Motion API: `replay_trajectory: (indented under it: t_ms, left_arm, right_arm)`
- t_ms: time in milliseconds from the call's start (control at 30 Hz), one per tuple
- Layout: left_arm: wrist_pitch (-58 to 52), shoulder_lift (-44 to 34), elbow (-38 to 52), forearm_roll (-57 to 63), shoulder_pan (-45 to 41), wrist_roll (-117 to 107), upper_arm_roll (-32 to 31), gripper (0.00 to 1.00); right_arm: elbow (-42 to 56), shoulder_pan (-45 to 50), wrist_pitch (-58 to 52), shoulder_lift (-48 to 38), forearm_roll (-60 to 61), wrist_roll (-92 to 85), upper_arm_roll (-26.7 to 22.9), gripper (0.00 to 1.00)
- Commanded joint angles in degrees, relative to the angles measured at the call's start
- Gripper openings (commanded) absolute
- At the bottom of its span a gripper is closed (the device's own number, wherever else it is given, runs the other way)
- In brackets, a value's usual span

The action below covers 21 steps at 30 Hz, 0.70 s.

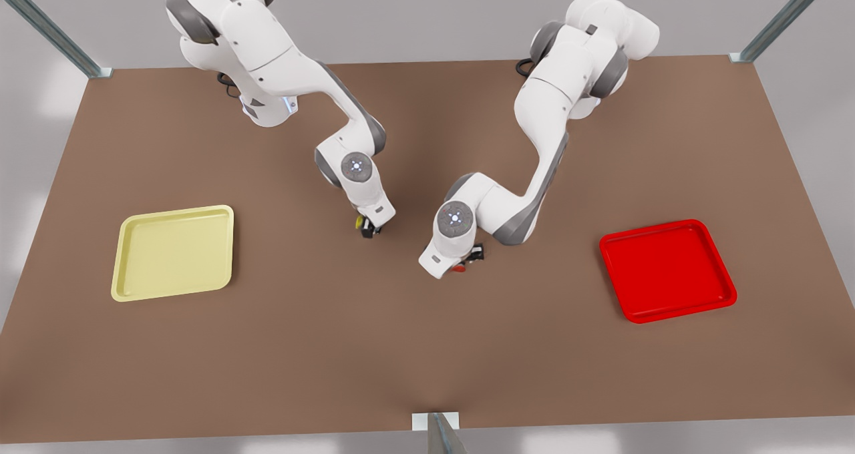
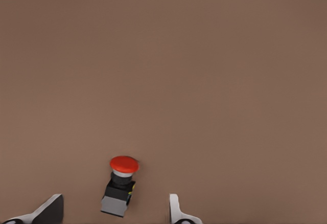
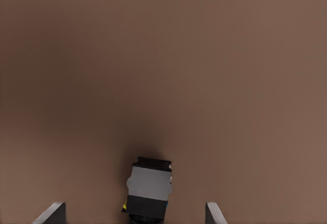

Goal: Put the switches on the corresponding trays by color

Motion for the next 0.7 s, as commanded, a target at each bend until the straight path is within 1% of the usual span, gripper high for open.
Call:
replay_trajectory:
  t_ms: [0,100,167,233,267,300,567,667]
  left_arm:
    - [0.4,0.65,0.03,0.01,-0.05,0.0,0.0,1.0]
    - [1.72,3.2,0.38,-0.08,-1.46,-1.41,0.18,1.0]
    - [2.16,2.06,-0.93,-0.25,-0.58,-1.23,0.09,1.0]
    - [10.16,-5.06,-14.82,0.36,0.65,-0.53,0.18,1.0]
    - [13.94,-6.91,-19.21,0.36,0.83,-0.44,0.09,1.0]
    - [15.26,-7.44,-20.71,0.36,0.92,-0.44,0.09,1.0]
    - [16.66,-6.47,-20.98,0.27,0.74,-0.62,0.0,1.0]
    - [17.28,-7.7,-23.79,0.1,-0.49,-1.41,-0.26,1.0]
  right_arm:
    - [-0.01,0.0,-0.04,0.0,0.02,0.0,0.0,1.0]
    - [-0.27,-0.09,0.05,0.44,0.02,-0.18,0.0,1.0]
    - [-0.18,-0.09,0.75,1.58,0.02,-0.27,0.0,1.0]
    - [0.26,-0.09,1.72,2.9,-0.07,-0.27,0.0,1.0]
    - [0.26,-0.09,2.51,3.17,-0.07,-0.27,-0.09,1.0]
    - [0.26,-0.09,2.78,3.7,-0.07,-0.27,-0.09,1.0]
    - [0.26,-0.09,2.86,5.1,-0.16,-0.27,-0.09,1.0]
    - [0.26,-0.09,3.92,5.8,-0.16,-0.27,-0.09,1.0]
